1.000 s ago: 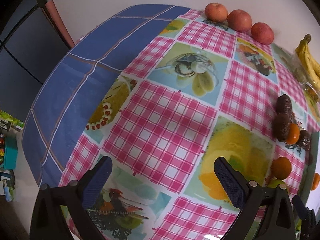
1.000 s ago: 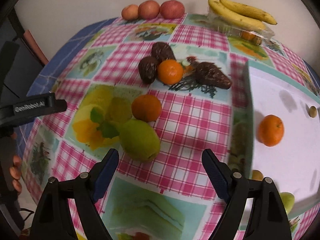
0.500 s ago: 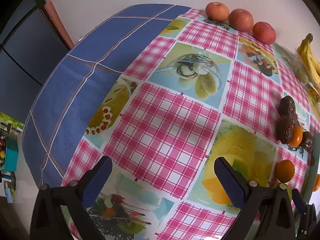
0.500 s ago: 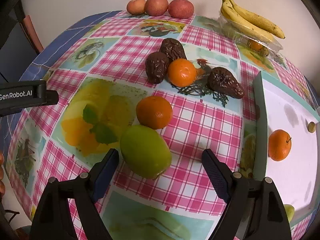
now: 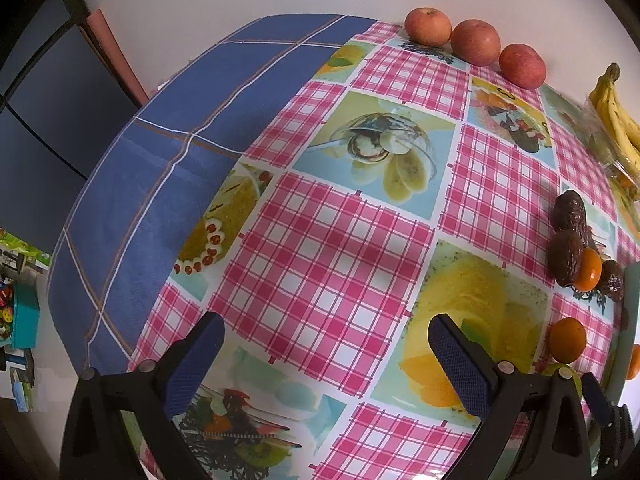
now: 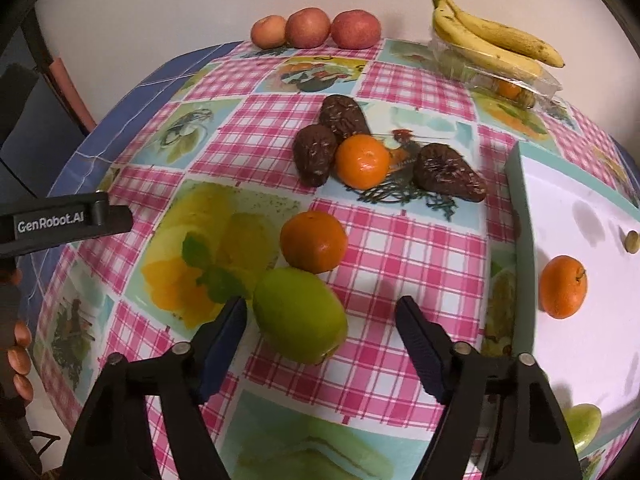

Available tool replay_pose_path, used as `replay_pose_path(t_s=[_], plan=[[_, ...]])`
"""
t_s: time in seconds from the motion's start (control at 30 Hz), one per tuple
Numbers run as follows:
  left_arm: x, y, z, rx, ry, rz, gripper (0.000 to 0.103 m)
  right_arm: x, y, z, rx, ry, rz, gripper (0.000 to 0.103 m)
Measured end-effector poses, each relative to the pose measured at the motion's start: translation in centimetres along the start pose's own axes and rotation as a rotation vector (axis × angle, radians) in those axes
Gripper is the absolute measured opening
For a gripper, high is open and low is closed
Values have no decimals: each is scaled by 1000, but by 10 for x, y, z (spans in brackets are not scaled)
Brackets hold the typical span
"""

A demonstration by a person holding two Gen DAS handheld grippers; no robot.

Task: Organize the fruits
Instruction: 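Close the right tool around the green apple beside the tangerine, then lift the green apple with the right tool while the left tool grasps a tangerine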

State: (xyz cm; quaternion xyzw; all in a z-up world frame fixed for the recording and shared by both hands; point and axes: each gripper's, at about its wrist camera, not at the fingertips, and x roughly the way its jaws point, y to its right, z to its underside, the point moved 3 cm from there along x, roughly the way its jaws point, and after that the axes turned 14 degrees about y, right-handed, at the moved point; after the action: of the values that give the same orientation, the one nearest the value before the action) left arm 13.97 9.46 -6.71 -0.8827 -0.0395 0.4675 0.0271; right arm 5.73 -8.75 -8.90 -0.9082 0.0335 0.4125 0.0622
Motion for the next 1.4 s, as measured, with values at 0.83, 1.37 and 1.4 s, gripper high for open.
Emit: replay_pose_path(t_s=[0.83,1.37,1.4], plan=[[-6,10,1,20,3,10,103,-5,0,1,13,-2,-44,47],[-23,30,5,-71,17,146,102,-51,57,-19,159,96,-44,46],[-24,32,4,-68,20,150,102,-55,63,-21,169,107,-41,47]])
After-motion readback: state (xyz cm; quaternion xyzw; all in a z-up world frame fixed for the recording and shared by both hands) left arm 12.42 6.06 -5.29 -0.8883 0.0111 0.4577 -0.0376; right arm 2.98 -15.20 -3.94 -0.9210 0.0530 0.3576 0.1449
